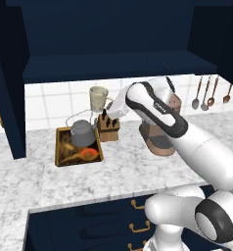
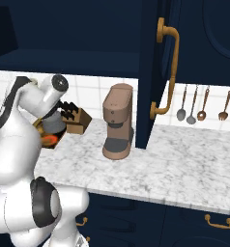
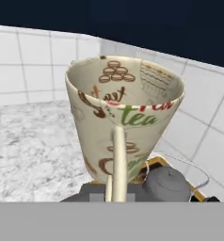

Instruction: Pick the kettle from the counter and place it on the tray. Then pick the mug from the cabinet and place it on the tray. Then close the cabinet doors.

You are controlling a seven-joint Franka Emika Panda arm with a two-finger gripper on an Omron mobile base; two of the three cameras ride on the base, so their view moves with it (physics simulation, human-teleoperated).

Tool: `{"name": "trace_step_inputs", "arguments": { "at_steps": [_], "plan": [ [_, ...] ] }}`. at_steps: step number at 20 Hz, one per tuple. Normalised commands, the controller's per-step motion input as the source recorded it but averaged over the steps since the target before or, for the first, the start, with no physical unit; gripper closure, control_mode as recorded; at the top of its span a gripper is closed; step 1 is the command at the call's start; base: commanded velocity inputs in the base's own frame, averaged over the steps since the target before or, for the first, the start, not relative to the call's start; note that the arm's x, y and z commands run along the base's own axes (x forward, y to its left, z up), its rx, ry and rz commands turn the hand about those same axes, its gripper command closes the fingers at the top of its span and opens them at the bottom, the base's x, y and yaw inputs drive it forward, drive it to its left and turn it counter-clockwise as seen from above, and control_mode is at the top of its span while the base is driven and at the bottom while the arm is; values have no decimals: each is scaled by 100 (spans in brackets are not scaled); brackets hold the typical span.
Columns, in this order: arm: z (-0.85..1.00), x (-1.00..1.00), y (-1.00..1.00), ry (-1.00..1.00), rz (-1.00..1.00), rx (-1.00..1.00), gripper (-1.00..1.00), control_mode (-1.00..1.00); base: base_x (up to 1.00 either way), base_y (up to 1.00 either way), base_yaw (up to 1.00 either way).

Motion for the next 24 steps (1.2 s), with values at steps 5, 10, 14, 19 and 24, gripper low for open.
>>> {"name": "trace_step_inputs", "arguments": {
  "at_steps": [5,10,14,19,24],
  "plan": [
    [-96,2,0,11,23,5,100,-100,0,0,0],
    [-85,16,20,16,18,0,100,-100,0,0,0],
    [-75,31,24,16,13,0,100,-100,0,0,0],
    [-67,28,34,14,7,-2,100,-100,0,0,0],
    [-33,11,32,3,0,-10,100,-100,0,0,0]
  ]
}}
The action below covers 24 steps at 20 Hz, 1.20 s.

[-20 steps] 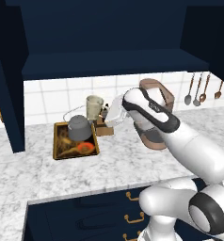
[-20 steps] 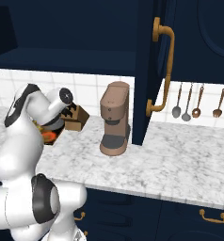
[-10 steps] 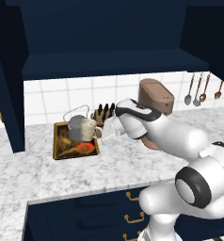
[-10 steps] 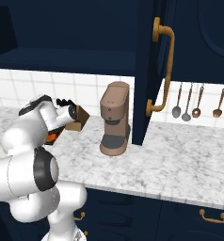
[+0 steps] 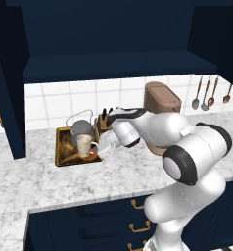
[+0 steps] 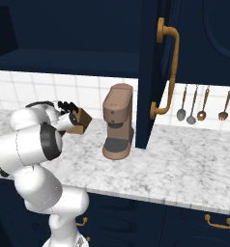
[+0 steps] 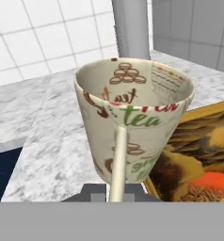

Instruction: Pick the kettle from the counter and place it on the tray. Then pick the mug from the cabinet and place it on the tray. Then close the cabinet doors.

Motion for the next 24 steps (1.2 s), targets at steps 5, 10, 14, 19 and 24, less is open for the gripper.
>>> {"name": "trace_step_inputs", "arguments": {
  "at_steps": [5,10,14,19,24],
  "plan": [
    [-38,23,38,0,0,-6,100,-100,0,0,0],
    [-46,44,24,-2,0,0,100,-100,0,0,0],
    [-46,33,0,-13,0,2,100,-100,0,0,0],
    [-37,25,1,-16,0,7,100,-100,0,0,0],
    [-16,11,12,-5,0,4,-100,-100,0,0,0]
  ]
}}
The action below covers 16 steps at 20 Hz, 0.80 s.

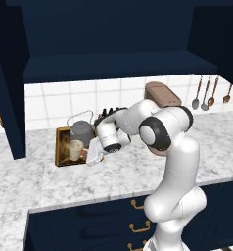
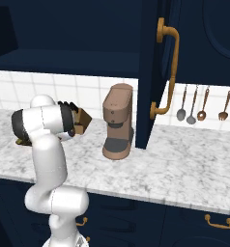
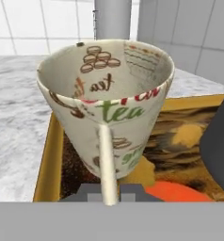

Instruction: Pick the kettle from the counter and place it on the tray. Then pick the mug from the cabinet and place it on the tray. Then close the cabinet doors.

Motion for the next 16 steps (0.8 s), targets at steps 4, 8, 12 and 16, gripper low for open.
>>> {"name": "trace_step_inputs", "arguments": {
  "at_steps": [4,8,12,16],
  "plan": [
    [7,-22,-2,0,-1,-1,-100,-100,0,0,0],
    [49,-31,-2,0,-10,0,-100,-100,0,0,0],
    [80,-16,0,0,-13,0,-100,-100,0,0,0],
    [96,-58,-30,19,-32,-3,-100,-100,0,0,0]
  ]
}}
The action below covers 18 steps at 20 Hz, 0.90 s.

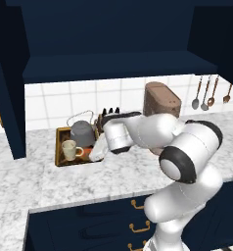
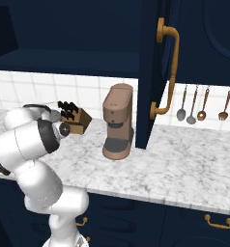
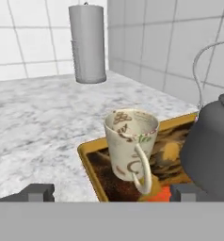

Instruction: Pick the kettle from the counter and place it on the tray. Then pick the mug from the cabinet and place it on the tray. Then close the cabinet doors.

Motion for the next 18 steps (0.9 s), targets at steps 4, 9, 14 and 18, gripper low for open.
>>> {"name": "trace_step_inputs", "arguments": {
  "at_steps": [4,9,14,18],
  "plan": [
    [67,-20,-32,35,-66,-5,-100,-100,0,0,0],
    [4,-1,-3,9,-14,-5,-100,-100,0,0,0],
    [24,-19,-4,24,-29,-8,-100,-100,0,0,0],
    [47,-22,0,20,-35,-12,-100,-100,0,0,0]
  ]
}}
